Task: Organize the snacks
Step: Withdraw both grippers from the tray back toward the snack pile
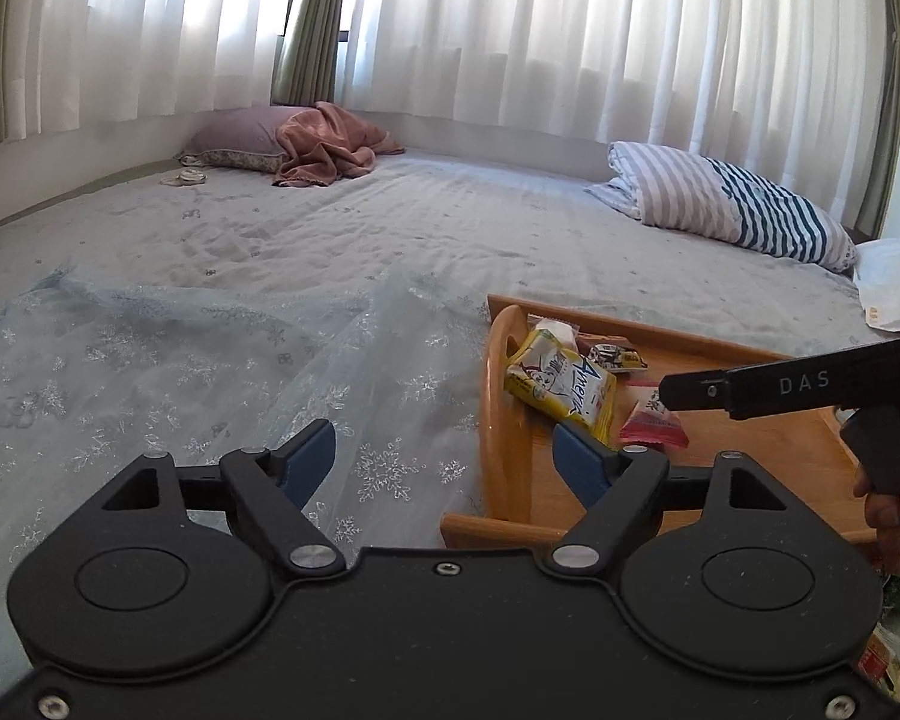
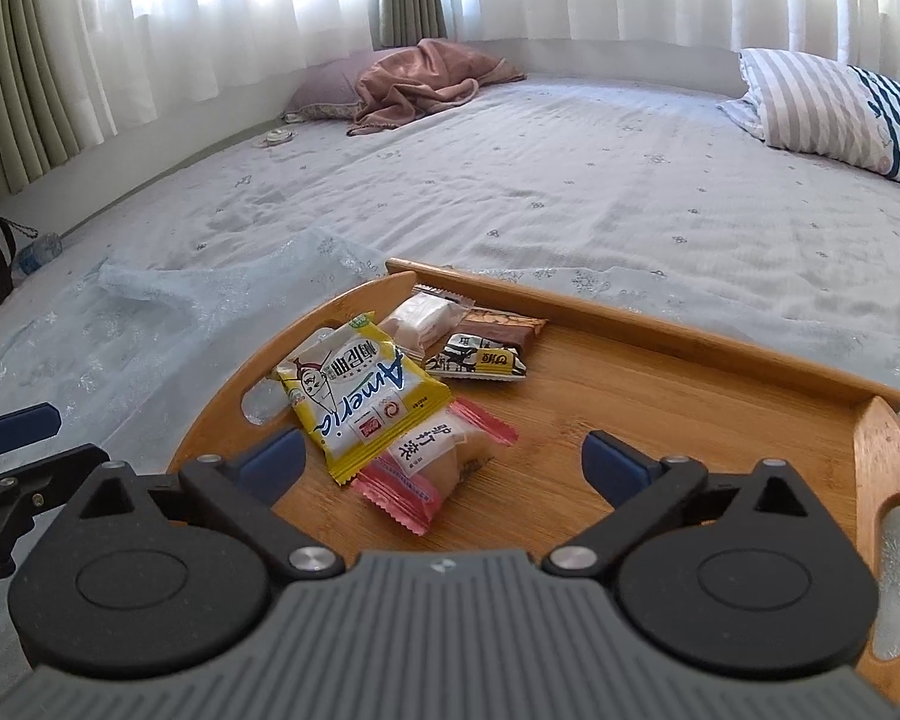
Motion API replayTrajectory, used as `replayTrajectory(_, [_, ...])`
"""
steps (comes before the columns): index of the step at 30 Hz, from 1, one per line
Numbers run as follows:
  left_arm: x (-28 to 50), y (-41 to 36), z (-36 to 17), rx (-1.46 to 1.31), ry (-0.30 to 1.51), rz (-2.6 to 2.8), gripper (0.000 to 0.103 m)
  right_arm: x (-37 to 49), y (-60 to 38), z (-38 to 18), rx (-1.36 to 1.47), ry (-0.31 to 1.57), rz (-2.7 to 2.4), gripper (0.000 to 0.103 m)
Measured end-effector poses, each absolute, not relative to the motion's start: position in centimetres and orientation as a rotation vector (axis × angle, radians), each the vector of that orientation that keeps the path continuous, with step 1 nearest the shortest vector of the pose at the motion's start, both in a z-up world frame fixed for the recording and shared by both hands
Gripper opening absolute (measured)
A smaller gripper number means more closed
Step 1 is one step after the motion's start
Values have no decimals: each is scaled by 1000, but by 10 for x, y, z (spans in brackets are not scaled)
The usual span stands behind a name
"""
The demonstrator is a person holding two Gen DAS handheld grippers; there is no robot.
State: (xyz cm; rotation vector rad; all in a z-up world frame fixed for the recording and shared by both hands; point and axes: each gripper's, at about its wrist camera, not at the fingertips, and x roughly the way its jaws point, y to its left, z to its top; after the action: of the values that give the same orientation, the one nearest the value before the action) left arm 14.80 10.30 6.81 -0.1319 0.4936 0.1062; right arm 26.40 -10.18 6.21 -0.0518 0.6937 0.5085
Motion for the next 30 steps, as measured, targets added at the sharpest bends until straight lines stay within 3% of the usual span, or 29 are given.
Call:
replayTrajectory(4, [137, 92, 71, -83, 486, 84, 95, 243, -113, 71, -31, 671, 498, 103])
replayTrajectory(9, [129, 85, 72, -73, 495, 63, 102, 213, -127, 81, -59, 638, 482, 103])
replayTrajectory(19, [111, 77, 64, -56, 550, 37, 103, 154, -161, 97, -48, 598, 425, 103])
replayTrajectory(30, [86, 66, 55, -23, 578, -8, 103, 91, -140, 63, -58, 650, 483, 103])
